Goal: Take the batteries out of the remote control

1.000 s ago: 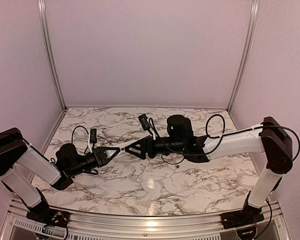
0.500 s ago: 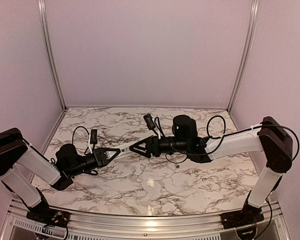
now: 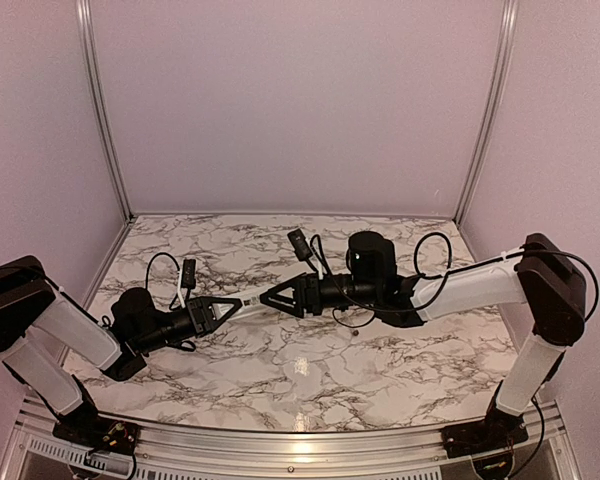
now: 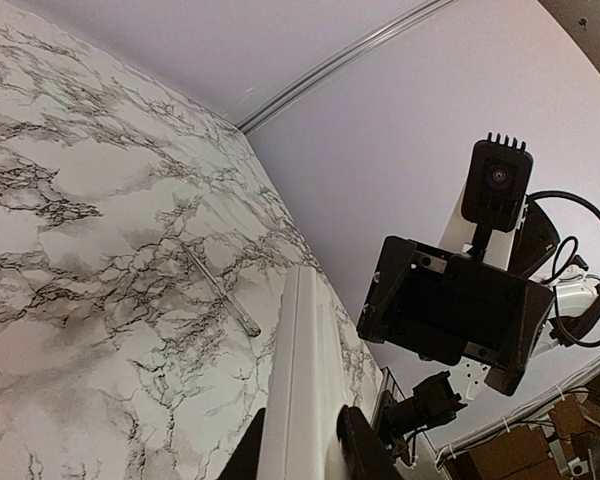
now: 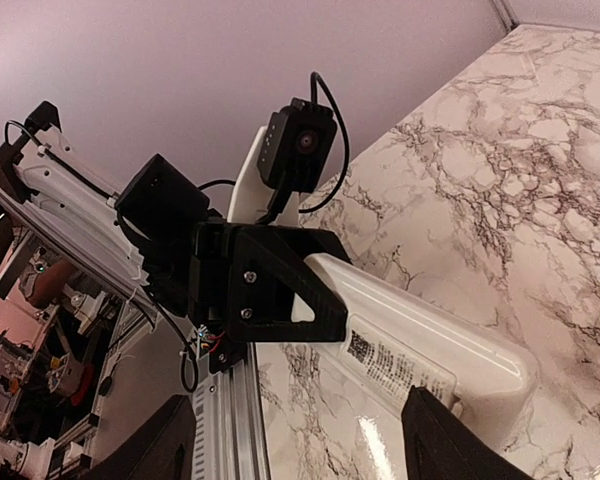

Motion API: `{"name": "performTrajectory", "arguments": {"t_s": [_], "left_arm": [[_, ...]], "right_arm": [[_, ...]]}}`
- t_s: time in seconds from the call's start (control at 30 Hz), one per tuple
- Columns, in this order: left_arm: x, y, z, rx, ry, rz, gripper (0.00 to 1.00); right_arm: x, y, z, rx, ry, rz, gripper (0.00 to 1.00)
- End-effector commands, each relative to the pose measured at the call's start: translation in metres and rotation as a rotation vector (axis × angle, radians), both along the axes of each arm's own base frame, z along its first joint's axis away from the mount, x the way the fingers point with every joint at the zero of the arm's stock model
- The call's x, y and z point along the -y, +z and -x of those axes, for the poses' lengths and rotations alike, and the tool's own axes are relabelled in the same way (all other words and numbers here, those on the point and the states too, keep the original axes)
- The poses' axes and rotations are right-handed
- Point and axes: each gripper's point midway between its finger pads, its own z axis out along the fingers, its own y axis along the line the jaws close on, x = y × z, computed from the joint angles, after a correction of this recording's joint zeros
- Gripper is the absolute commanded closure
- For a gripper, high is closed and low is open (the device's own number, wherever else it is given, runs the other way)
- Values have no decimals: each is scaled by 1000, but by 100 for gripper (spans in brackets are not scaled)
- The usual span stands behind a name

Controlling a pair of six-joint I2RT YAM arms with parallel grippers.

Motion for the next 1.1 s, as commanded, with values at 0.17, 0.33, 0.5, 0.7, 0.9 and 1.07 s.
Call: {"name": "performTrajectory", "arguments": {"t_s": [0.17, 0.33, 0.5, 0.7, 0.9, 1.07], "left_arm": [[-14, 92, 20, 289, -15, 260, 100], [-12, 89, 16, 266, -7, 246, 100], [-12, 88, 14, 261, 3, 242, 100], [-12, 87, 13, 258, 8, 237, 100], [-13, 84, 10, 249, 23, 231, 100], [-16, 75, 0, 209, 77, 199, 100]], "right_arm": [[7, 21, -1, 38, -18, -31, 31], [7, 11, -16, 42, -101, 27, 31], [-4, 6, -19, 63, -117, 67, 31], [-11, 2, -20, 64, -122, 88, 31], [-12, -6, -22, 53, -136, 114, 31], [-14, -4, -17, 69, -146, 131, 31]]}}
